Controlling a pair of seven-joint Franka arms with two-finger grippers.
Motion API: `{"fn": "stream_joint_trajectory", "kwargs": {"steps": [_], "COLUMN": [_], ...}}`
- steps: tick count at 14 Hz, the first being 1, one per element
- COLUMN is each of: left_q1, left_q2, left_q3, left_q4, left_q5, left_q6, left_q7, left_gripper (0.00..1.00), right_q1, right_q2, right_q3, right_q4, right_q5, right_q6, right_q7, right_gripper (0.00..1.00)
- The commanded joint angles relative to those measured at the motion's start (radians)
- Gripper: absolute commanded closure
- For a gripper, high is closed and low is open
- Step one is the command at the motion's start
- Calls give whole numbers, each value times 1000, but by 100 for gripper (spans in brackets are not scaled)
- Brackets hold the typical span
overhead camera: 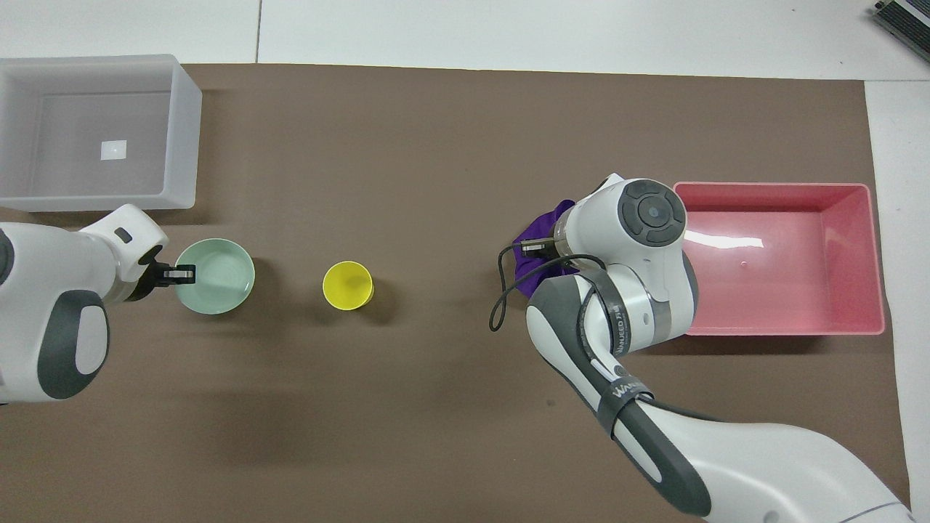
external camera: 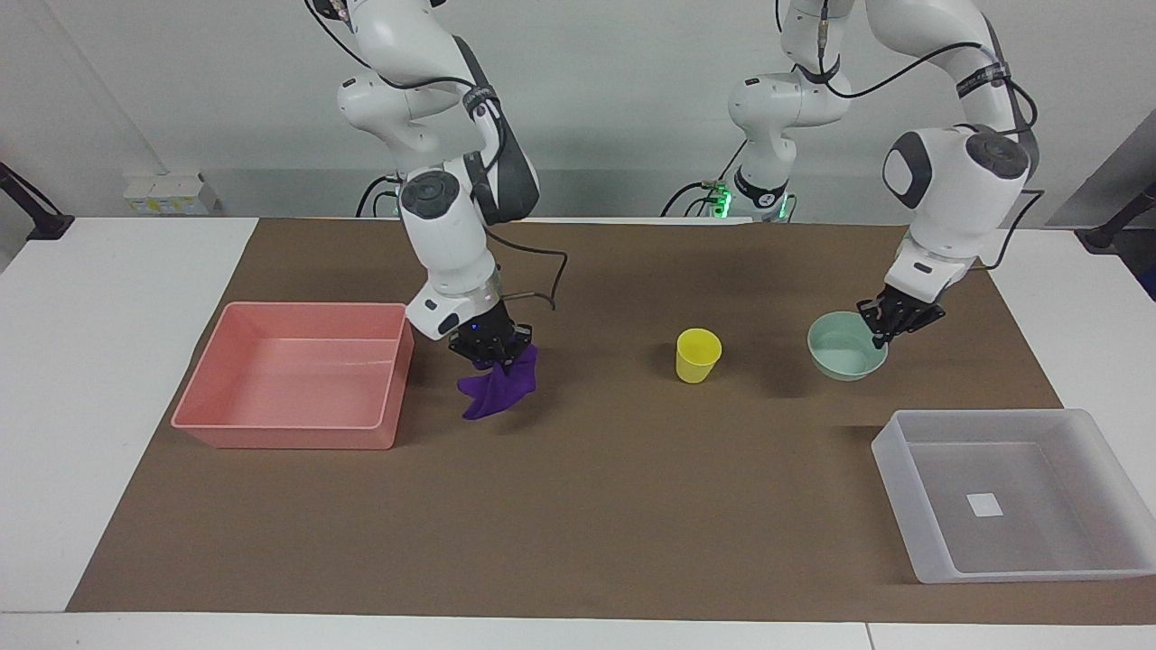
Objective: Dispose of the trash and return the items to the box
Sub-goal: 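Grasp the purple cloth with the right gripper while the left gripper grasps the bowl, then drop the cloth in the pink bin while the left gripper places the bowl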
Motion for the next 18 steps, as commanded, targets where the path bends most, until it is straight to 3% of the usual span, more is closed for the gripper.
{"fn": "stream_joint_trajectory", "kwargs": {"steps": [1, 6, 11, 15, 18], "left_q1": [50, 128, 187, 196, 196], "left_q2": [88, 300, 610, 745, 773], "left_q3": [-7, -7, -28, -42, -36], "left_q4": [131, 419, 832, 921, 906], "left_q5": [11, -13, -15, -13, -18], "left_q6": [-38, -73, -182, -139, -64], "left_q7": [26, 48, 48, 46, 46], "left_gripper": [100, 100, 100, 100, 100], "right_q1": [-52, -211, -380, -439, -448], "right_q2": [-79, -149, -134, -108, -79], "right_q3": [5, 7, 8, 8, 10], "right_q4": [5, 5, -53, -136, -194], "right_q5": [-18, -171, -191, -194, -193], "right_q6": [-70, -162, -120, -14, 50], "right_q7": [14, -115, -325, -417, -442], "right_gripper": [100, 100, 100, 100, 100]}}
